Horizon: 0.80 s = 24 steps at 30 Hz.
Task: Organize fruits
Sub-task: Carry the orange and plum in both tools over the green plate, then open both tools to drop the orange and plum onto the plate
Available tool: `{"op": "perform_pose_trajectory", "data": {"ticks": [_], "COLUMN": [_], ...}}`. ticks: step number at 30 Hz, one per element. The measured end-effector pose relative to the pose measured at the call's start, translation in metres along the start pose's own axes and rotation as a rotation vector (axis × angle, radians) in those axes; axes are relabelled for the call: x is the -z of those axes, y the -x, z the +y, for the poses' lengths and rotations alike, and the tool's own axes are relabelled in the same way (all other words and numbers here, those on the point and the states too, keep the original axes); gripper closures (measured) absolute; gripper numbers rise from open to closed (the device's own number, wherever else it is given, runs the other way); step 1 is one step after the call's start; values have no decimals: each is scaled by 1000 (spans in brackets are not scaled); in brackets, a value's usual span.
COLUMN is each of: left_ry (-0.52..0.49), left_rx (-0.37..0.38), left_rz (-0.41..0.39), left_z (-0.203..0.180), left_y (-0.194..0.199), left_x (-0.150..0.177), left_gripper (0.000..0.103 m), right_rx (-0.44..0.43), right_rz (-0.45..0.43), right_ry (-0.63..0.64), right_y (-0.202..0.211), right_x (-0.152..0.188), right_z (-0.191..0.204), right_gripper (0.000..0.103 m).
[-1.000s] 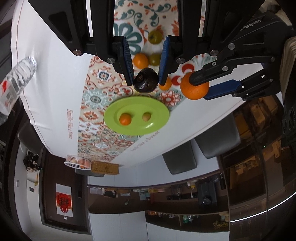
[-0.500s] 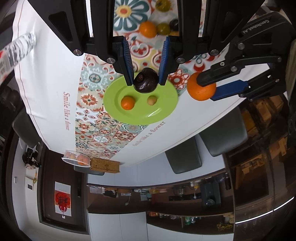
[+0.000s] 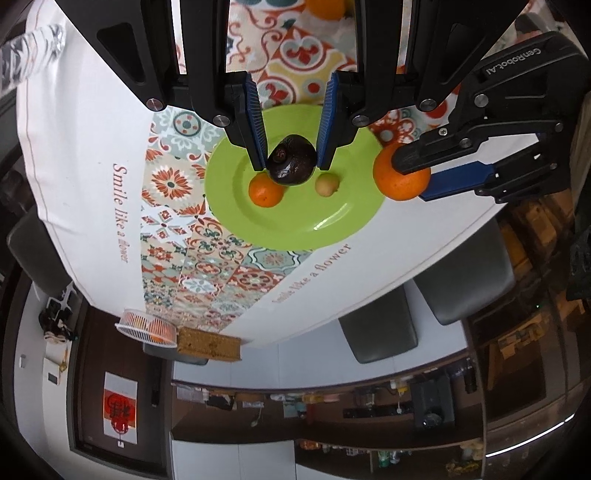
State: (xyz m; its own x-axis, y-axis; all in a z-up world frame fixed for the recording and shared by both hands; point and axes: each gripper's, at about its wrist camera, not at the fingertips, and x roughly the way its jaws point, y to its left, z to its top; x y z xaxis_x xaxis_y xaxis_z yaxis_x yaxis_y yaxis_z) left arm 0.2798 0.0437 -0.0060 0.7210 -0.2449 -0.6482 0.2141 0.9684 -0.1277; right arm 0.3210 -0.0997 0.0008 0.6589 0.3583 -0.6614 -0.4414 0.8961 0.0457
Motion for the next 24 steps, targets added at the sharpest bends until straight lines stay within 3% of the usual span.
{"op": "perform_pose_trajectory", "data": {"ticks": [14,19,24], "left_ry": [6,-21,-35], "left_rx": [7,-16,-43], "left_rz": [89,55,26], "left_z": [12,10,8], "left_y": [-58,-51,-30], "left_x": [0,-1,0], "left_gripper": [72,63,62], "right_rx": [-9,3,22], "right_rz": [102,103,72], "right_ry": [-41,-57,-49], "right_y": [-63,-67,-51], "right_x": [4,4,5], "right_z": [-21,-24,-22], "right_gripper": [74,70,67]}}
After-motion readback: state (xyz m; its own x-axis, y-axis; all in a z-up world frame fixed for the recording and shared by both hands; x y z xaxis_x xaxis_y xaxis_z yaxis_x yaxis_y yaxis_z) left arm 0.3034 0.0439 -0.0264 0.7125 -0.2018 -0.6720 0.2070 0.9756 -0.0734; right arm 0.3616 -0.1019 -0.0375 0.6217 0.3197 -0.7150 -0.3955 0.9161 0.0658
